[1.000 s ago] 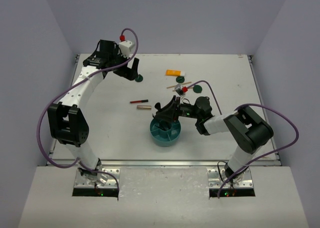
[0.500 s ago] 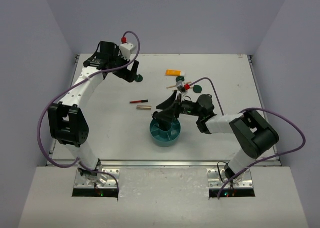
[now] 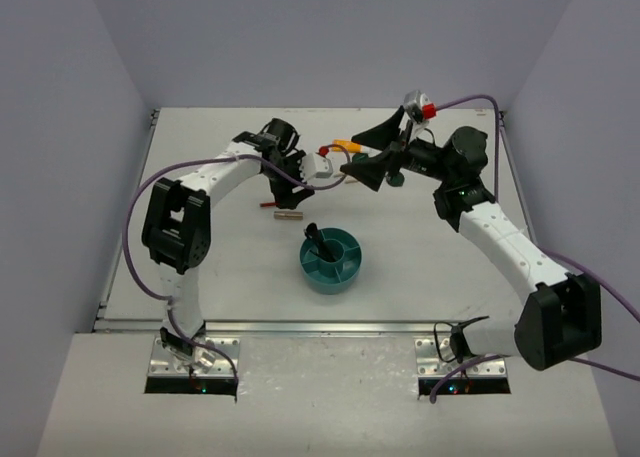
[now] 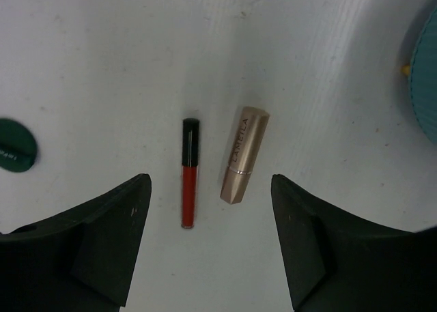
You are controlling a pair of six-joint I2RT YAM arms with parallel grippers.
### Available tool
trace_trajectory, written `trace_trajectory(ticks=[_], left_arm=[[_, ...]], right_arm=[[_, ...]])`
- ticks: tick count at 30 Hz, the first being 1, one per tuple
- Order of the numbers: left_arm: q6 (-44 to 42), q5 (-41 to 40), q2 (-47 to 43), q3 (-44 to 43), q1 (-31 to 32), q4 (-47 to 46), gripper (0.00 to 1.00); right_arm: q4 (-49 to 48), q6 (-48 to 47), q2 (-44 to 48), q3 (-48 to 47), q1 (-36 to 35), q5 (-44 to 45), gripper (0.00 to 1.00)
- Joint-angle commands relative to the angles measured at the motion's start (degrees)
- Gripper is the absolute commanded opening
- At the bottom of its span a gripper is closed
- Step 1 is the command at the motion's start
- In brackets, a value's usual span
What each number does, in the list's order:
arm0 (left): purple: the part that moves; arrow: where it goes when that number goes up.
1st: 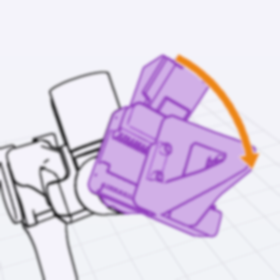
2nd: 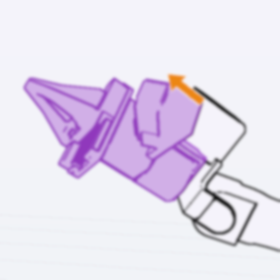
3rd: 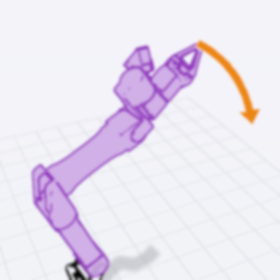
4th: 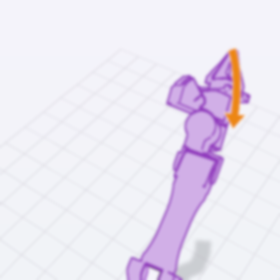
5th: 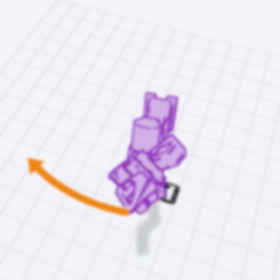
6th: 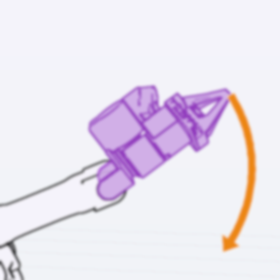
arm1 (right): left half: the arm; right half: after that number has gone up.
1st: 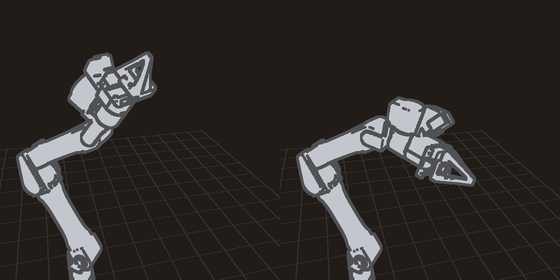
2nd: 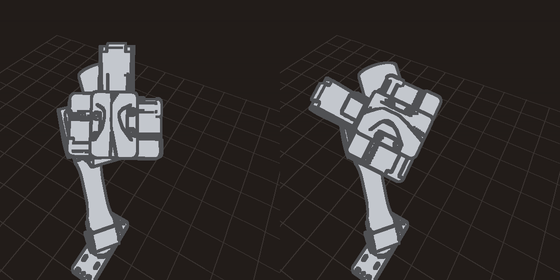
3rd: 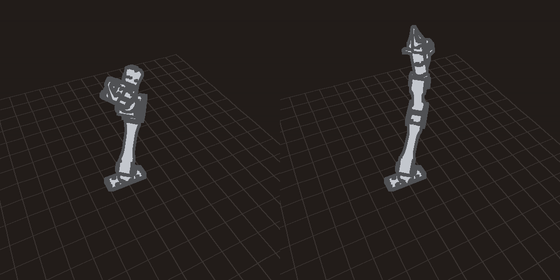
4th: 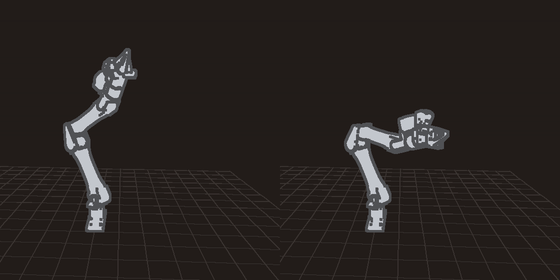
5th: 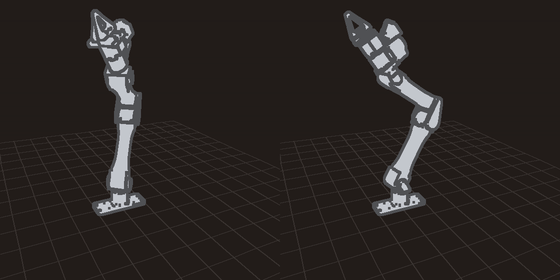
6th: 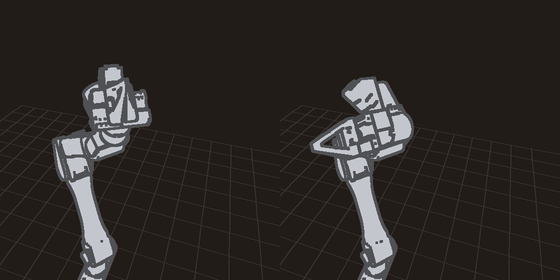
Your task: Organize the makeup
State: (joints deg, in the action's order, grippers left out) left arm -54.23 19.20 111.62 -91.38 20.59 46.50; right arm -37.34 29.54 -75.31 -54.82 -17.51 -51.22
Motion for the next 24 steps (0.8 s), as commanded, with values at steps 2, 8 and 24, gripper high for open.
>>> trace_trajectory(ticks=[2, 8, 24], left_arm=[[-8.5, 4.9, 2.7, -0.8, -0.2, 1.5, 0.72], [-4.5, 2.4, 8.3, -2.0, 1.1, -1.9, 0.73], [-3.9, 3.0, 10.0, 3.1, 3.6, -4.1, 0.58]], right_arm=[[15.9, -9.1, 3.4, -0.4, -0.2, 2.8, 0.90], [16.0, -9.7, 5.1, 2.2, -0.1, 4.4, 0.90], [19.5, -12.4, 5.8, 2.7, -0.1, 6.2, 0.90]])
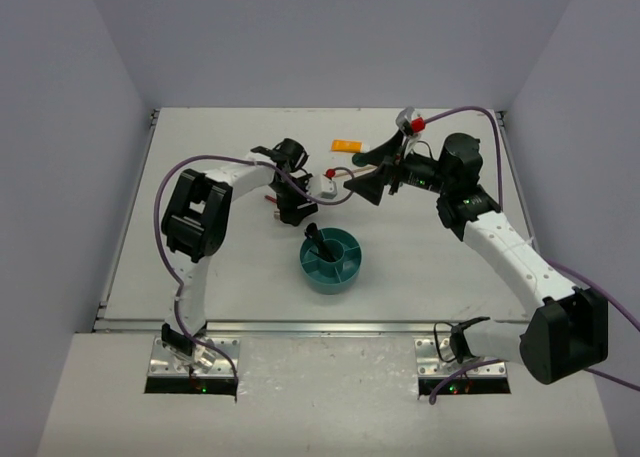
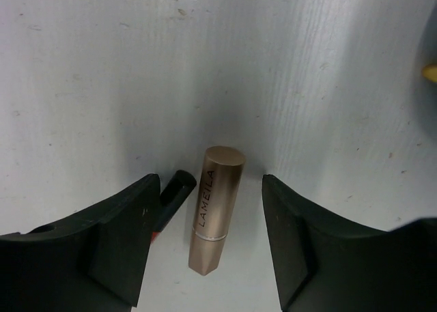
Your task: Organize the makeup
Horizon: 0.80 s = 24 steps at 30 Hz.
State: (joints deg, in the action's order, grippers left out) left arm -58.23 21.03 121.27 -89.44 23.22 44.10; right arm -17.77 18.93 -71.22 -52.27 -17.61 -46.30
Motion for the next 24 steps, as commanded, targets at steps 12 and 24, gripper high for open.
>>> trace_trajectory(ticks=[12, 24], left_arm=[[2.1, 1.1, -0.2, 2.3, 1.5, -3.1, 0.32], [8.3, 6.0, -0.7, -1.9, 1.5, -3.8, 0.01]], right_arm=[[0.8, -2.6, 2.2, 0.7, 0.1, 1.9, 0.91], [1.8, -3.1, 2.3, 0.6, 0.1, 2.5, 0.91]])
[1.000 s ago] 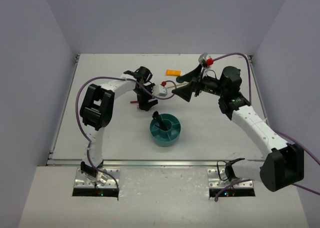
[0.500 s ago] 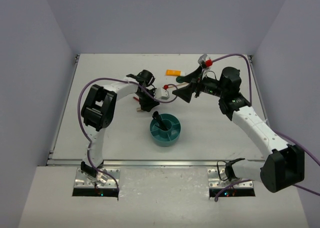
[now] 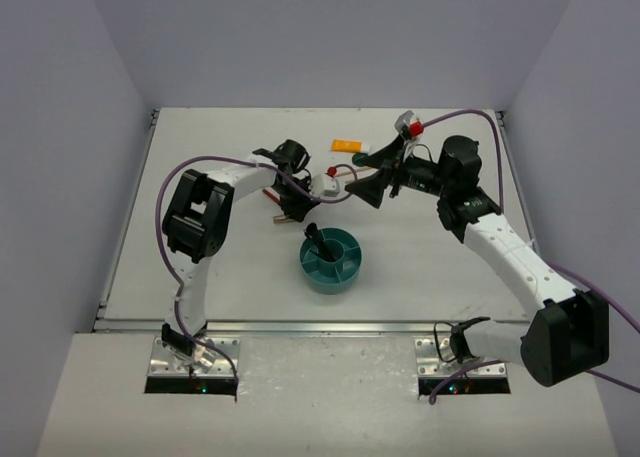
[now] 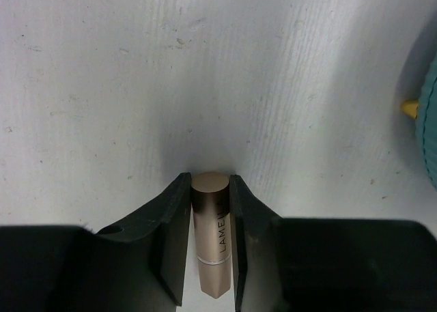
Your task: Organize the makeup
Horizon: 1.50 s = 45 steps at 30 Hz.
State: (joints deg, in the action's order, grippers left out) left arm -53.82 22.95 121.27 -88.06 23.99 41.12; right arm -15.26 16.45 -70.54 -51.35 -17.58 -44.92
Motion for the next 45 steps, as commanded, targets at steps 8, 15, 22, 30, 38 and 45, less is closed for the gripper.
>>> trace_trajectory(ticks=[8, 15, 22, 30, 38, 45], left_arm=[[18.5, 5.8, -1.7, -13.4, 0.2, -4.9, 0.00], [36.6, 10.8, -6.5, -18.6, -2.6, -13.8, 0.00], [55.8, 26.9, -15.2, -10.1, -5.4, -35.7, 0.00], [57.7, 42.6, -28.7, 20.2, -1.8, -79.4, 0.00], [54.4, 49.4, -25.6, 28.9, 3.4, -90.9, 0.00], [44.4, 50.9, -22.6, 33.0, 4.4, -88.0, 0.00]], right_arm=[[0.0, 2.3, 1.4, -2.8, 0.9, 2.1, 0.91], [1.0, 2.4, 1.8, -2.6, 1.2, 5.9, 0.91], [7.3, 6.8, 0.3, -6.8, 2.7, 12.9, 0.91], [4.1, 4.7, 5.5, -0.9, 2.8, 16.4, 0.90], [8.0, 2.3, 10.7, 4.9, 2.8, 18.5, 0.90], [8.9, 1.1, 13.7, 7.6, 2.8, 19.9, 0.91]])
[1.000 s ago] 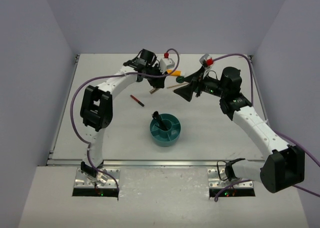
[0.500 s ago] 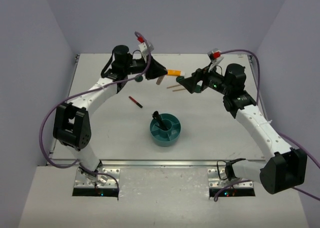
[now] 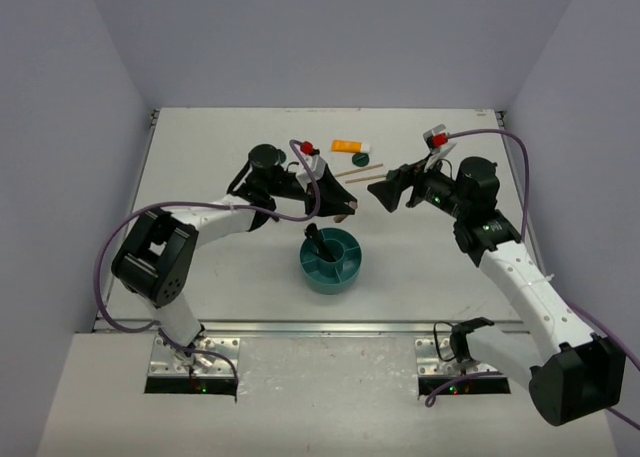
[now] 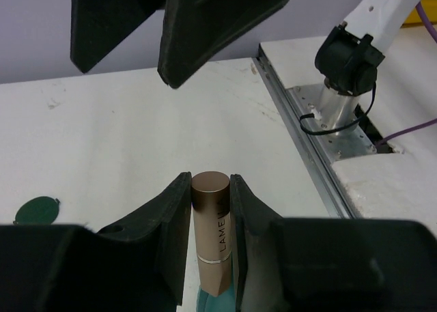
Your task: Organize the makeup
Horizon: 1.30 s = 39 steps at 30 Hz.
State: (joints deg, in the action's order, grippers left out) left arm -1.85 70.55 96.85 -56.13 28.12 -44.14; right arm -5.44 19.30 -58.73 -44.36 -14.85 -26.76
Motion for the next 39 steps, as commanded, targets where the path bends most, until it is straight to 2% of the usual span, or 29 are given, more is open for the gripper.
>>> trace_trajectory(ticks=[1, 4, 10, 13, 19, 20, 21, 23, 25, 28, 32, 34, 37, 38, 39], left_arm=[[-8.9, 3.5, 2.3, 1.3, 0.4, -2.2, 0.00], [-10.8, 3.0, 4.2, 1.7, 1.4, -2.5, 0.00], [-9.1, 2.5, 8.7, -1.9, 2.0, -6.3, 0.00], [-12.2, 4.3, 9.6, -1.6, 2.0, -2.1, 0.00], [-14.8, 6.7, 9.0, 1.3, 2.0, 0.2, 0.01], [-16.9, 6.4, 8.8, 1.0, 2.1, 3.6, 0.16], [-18.0, 6.2, 8.9, 0.3, 2.1, 4.8, 0.47], [-17.6, 5.3, 9.1, -2.1, 2.1, 6.1, 0.66], [-16.2, 4.4, 9.1, -4.7, 2.1, 6.2, 0.75], [-12.8, 3.8, 9.2, -7.9, 1.9, 5.0, 0.76], [0.7, 0.6, 8.5, -13.1, 0.3, -3.3, 0.76], [9.7, -3.3, 8.2, -18.8, -2.4, -4.0, 0.76], [12.7, -10.0, 7.1, -25.4, -7.2, 3.9, 0.74], [11.5, -11.2, 6.4, -28.1, -9.7, 11.0, 0.73], [7.5, -14.5, 5.9, -32.1, -12.5, 22.1, 0.69]], right_arm=[[-0.8, -1.9, 2.0, 0.7, 0.1, 1.7, 0.91], [0.0, -2.4, 1.8, 0.4, 0.1, 1.5, 0.91], [2.2, -3.3, 2.1, -0.1, 0.1, 1.2, 0.91], [3.5, -4.5, 3.1, 0.2, 0.0, 2.3, 0.91], [5.3, -6.4, 4.1, 0.0, 0.1, 3.4, 0.92], [5.3, -7.1, 4.0, -0.1, 0.1, 3.7, 0.92], [5.3, -7.2, 3.8, -0.2, 0.1, 3.6, 0.92], [5.3, -7.2, 2.9, -1.0, 0.1, 3.0, 0.92], [5.3, -7.2, 2.4, -1.5, 0.1, 2.5, 0.92], [5.3, -7.5, 1.9, -2.1, 0.1, 2.2, 0.92], [5.3, -7.8, 1.8, -2.5, 0.1, 2.2, 0.92], [5.3, -7.4, 1.5, -2.9, 0.1, 2.6, 0.92], [5.3, -6.3, 0.9, -3.7, 0.1, 3.5, 0.92], [5.3, -5.9, 0.8, -4.1, 0.1, 4.0, 0.92], [5.6, -5.6, 0.5, -4.4, 0.1, 4.6, 0.92]])
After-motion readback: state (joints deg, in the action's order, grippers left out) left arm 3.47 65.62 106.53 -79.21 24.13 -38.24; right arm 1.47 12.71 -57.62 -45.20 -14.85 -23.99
